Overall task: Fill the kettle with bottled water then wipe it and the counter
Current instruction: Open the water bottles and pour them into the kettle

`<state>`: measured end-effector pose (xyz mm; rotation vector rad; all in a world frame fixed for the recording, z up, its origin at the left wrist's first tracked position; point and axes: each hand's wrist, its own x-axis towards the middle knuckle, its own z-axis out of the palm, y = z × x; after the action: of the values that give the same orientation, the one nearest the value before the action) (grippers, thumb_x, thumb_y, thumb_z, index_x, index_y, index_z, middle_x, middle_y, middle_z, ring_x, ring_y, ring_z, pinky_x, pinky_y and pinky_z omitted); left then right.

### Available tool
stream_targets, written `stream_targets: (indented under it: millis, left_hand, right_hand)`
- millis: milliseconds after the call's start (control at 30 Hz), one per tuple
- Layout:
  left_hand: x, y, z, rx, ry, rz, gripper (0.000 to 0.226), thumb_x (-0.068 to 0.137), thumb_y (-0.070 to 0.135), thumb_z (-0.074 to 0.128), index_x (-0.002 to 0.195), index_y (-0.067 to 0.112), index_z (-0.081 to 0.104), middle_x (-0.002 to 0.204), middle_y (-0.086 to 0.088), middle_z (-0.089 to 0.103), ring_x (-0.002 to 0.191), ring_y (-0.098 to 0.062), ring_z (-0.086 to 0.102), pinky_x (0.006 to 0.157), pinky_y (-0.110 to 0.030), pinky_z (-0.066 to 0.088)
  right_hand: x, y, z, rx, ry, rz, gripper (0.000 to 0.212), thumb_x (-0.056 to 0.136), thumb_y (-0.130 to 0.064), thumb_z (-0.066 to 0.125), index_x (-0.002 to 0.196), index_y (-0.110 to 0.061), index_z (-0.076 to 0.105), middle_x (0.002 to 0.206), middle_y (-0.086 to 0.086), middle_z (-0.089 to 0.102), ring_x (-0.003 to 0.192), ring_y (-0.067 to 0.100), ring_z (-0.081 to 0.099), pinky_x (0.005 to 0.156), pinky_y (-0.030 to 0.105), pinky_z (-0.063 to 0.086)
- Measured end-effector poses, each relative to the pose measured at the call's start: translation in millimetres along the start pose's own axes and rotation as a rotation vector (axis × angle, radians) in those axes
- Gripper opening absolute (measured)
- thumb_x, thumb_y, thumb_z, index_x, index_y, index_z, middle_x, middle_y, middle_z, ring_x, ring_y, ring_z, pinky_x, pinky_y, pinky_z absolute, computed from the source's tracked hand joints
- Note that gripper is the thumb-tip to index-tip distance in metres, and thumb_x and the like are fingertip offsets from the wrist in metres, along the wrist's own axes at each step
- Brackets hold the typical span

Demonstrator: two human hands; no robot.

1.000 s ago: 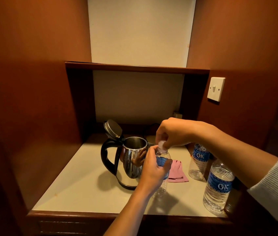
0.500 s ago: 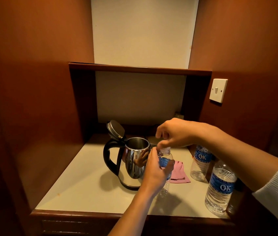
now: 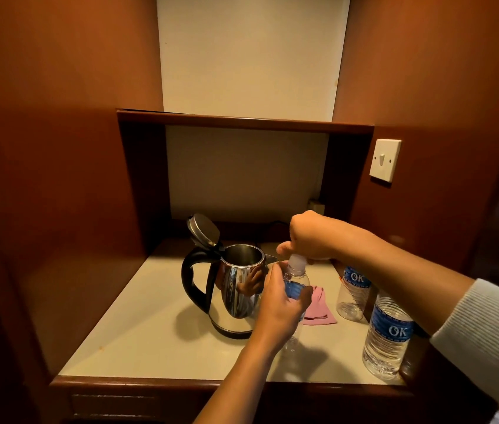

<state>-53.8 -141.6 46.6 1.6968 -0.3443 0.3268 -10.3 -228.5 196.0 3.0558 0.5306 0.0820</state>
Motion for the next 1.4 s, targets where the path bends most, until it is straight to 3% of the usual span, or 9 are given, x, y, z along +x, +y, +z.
stream_targets:
  millis: [167, 300, 533, 700, 800, 967, 1167, 1333, 1400]
  left_hand:
    - [2, -1, -3, -0.061, -0.004, -0.022, 0.050, 0.091, 0.035, 0.070, 0.132, 0.028, 0.043, 0.125, 0.007, 0.056, 0.114, -0.009, 0.057, 0.080, -0.012, 0.050]
    - [4, -1, -2, -0.049, 0.005, -0.005, 0.049, 0.091, 0.037, 0.069, 0.131, 0.024, 0.044, 0.120, 0.004, 0.057, 0.110, -0.009, 0.058, 0.080, -0.012, 0.051]
    - [8, -4, -3, -0.066, -0.025, -0.019, 0.051, 0.087, 0.044, 0.071, 0.128, 0.028, 0.046, 0.118, 0.003, 0.060, 0.109, -0.012, 0.063, 0.086, -0.024, 0.057]
    - [11, -6, 1, -0.041, -0.006, -0.027, 0.046, 0.091, 0.032, 0.070, 0.130, 0.028, 0.046, 0.122, 0.005, 0.059, 0.114, -0.010, 0.059, 0.087, -0.023, 0.055]
    - [11, -5, 3, -0.019, -0.010, -0.010, 0.049, 0.090, 0.037, 0.071, 0.131, 0.029, 0.044, 0.124, 0.005, 0.057, 0.116, -0.009, 0.058, 0.095, -0.029, 0.054]
    - [12, -5, 3, 0.015, -0.006, 0.015, 0.044, 0.090, 0.038, 0.069, 0.126, 0.029, 0.046, 0.119, 0.004, 0.056, 0.107, -0.007, 0.058, 0.085, -0.019, 0.050]
    - [14, -9, 6, -0.023, -0.014, -0.001, 0.044, 0.089, 0.037, 0.072, 0.124, 0.027, 0.047, 0.116, 0.000, 0.058, 0.105, -0.014, 0.061, 0.085, -0.029, 0.054]
    - [14, -10, 5, -0.004, -0.002, 0.005, 0.039, 0.092, 0.026, 0.070, 0.124, 0.024, 0.048, 0.112, 0.000, 0.056, 0.094, -0.003, 0.058, 0.074, -0.010, 0.047]
    - [15, -10, 5, 0.002, 0.003, 0.002, 0.041, 0.092, 0.027, 0.071, 0.125, 0.025, 0.047, 0.113, 0.001, 0.055, 0.097, -0.003, 0.058, 0.074, -0.009, 0.047]
  right_hand:
    - [-21, 5, -23, 0.007, -0.082, -0.208, 0.026, 0.089, -0.043, 0.070, 0.101, -0.021, 0.072, 0.091, -0.006, 0.068, 0.081, 0.010, 0.063, 0.068, 0.021, 0.052]
    - [-20, 7, -20, -0.007, -0.088, -0.238, 0.022, 0.088, -0.028, 0.074, 0.109, -0.023, 0.071, 0.094, -0.009, 0.066, 0.079, 0.005, 0.062, 0.067, 0.016, 0.051]
    - [-19, 10, -20, -0.008, -0.087, -0.244, 0.021, 0.091, -0.032, 0.070, 0.108, -0.019, 0.073, 0.097, -0.005, 0.070, 0.080, 0.008, 0.064, 0.070, 0.021, 0.056]
    - [-12, 1, -9, -0.090, -0.064, -0.135, 0.033, 0.098, -0.038, 0.058, 0.079, -0.012, 0.062, 0.070, 0.000, 0.058, 0.064, 0.012, 0.055, 0.059, 0.024, 0.046]
    - [-8, -2, 0, -0.097, -0.031, -0.021, 0.036, 0.101, -0.042, 0.051, 0.082, -0.012, 0.055, 0.069, 0.000, 0.053, 0.064, 0.012, 0.053, 0.060, 0.024, 0.045]
    - [-9, 5, 2, -0.091, 0.109, 0.038, 0.033, 0.105, -0.040, 0.041, 0.090, -0.015, 0.057, 0.073, 0.001, 0.054, 0.067, 0.014, 0.055, 0.066, 0.031, 0.051]
    - [-20, 8, -16, 0.019, -0.059, -0.178, 0.037, 0.105, -0.036, 0.043, 0.121, -0.014, 0.067, 0.118, 0.003, 0.067, 0.099, 0.015, 0.060, 0.087, 0.031, 0.051]
    - [-22, 25, -17, -0.042, -0.082, -0.052, 0.052, 0.103, -0.049, 0.041, 0.095, -0.009, 0.073, 0.094, 0.009, 0.072, 0.087, 0.023, 0.067, 0.085, 0.039, 0.056]
    - [-22, 29, -20, -0.008, -0.058, -0.065, 0.050, 0.102, -0.051, 0.042, 0.099, -0.012, 0.073, 0.096, 0.006, 0.072, 0.088, 0.020, 0.066, 0.085, 0.038, 0.055]
